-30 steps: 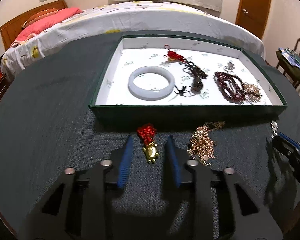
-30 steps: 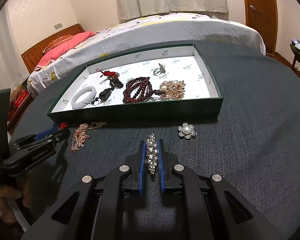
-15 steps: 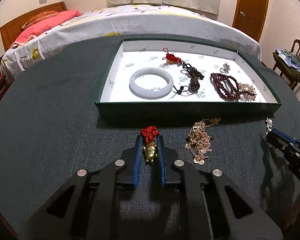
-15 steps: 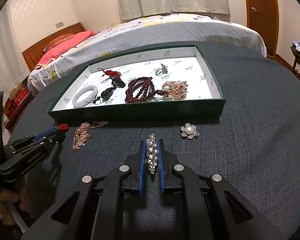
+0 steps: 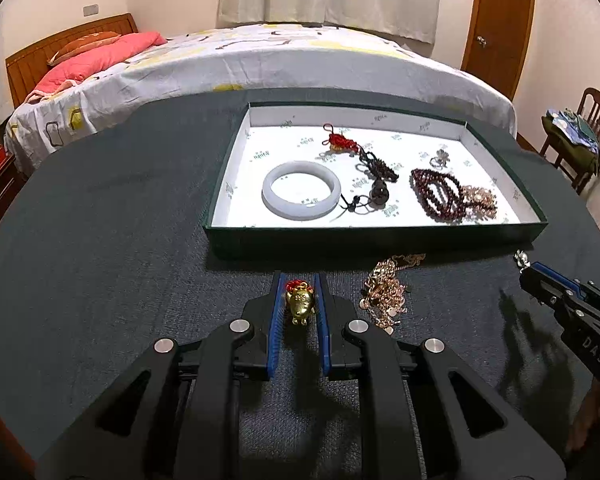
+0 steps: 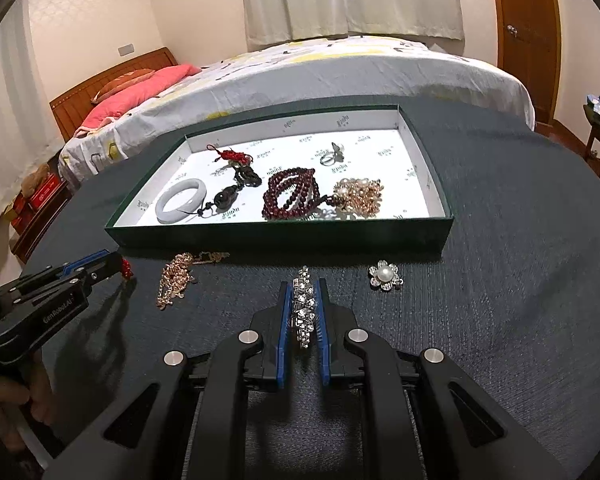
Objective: Organize jewelry
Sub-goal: 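Carry the brooch and tassel into the white box while both tools open to release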
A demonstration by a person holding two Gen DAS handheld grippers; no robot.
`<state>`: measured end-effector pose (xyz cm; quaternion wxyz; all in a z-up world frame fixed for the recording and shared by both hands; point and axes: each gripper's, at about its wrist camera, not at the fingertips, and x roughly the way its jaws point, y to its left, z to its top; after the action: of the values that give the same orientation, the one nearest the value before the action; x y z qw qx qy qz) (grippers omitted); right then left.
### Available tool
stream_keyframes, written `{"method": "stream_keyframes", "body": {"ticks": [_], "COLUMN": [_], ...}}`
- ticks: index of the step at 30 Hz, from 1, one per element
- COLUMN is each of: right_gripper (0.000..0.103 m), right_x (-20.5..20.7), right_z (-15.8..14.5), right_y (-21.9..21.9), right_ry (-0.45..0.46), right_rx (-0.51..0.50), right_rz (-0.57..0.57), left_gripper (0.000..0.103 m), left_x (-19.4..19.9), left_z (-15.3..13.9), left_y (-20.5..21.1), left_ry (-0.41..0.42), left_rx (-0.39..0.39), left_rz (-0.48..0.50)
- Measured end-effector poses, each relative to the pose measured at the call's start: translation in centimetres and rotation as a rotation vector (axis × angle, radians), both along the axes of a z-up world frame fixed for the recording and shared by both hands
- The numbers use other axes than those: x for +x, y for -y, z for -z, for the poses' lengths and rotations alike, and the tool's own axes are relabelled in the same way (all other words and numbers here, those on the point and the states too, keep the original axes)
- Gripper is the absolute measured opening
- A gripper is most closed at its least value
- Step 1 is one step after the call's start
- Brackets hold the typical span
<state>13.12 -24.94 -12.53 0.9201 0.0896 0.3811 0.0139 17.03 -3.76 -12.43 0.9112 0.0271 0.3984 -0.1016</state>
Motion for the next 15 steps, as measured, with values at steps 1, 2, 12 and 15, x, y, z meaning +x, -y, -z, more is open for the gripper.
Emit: {"method": "stream_keyframes", "body": {"ticks": [1, 2, 12, 15], "right_gripper": [0.012, 0.012, 0.012, 0.012], "right_x": [0.0, 0.0, 0.2, 0.5], "right_z": [-0.1, -0.2, -1.5, -2.2], "right_y": [0.0, -0.1, -0.2, -0.3], "right_ry": [0.002, 0.004, 0.033, 0.049], "right_rx": [-0.001, -0.002, -0.014, -0.019], "right_rz": [0.000, -0.001, -0.008, -0.011], "left_gripper": [0.015, 0.015, 0.015, 0.015], "left_x": [-0.1, -0.1, -0.3, -0.2], "left_z": [-0.2, -0.4, -2.1, -2.8], "left_y": [0.0, 0.0, -0.4, -0.4], "left_ry": [0.002, 0.006, 0.040, 0.056], "left_rx": [-0.001, -0.004, -0.029, -0.037], "left_rz": [0.000, -0.001, -0.004, 0.000]}}
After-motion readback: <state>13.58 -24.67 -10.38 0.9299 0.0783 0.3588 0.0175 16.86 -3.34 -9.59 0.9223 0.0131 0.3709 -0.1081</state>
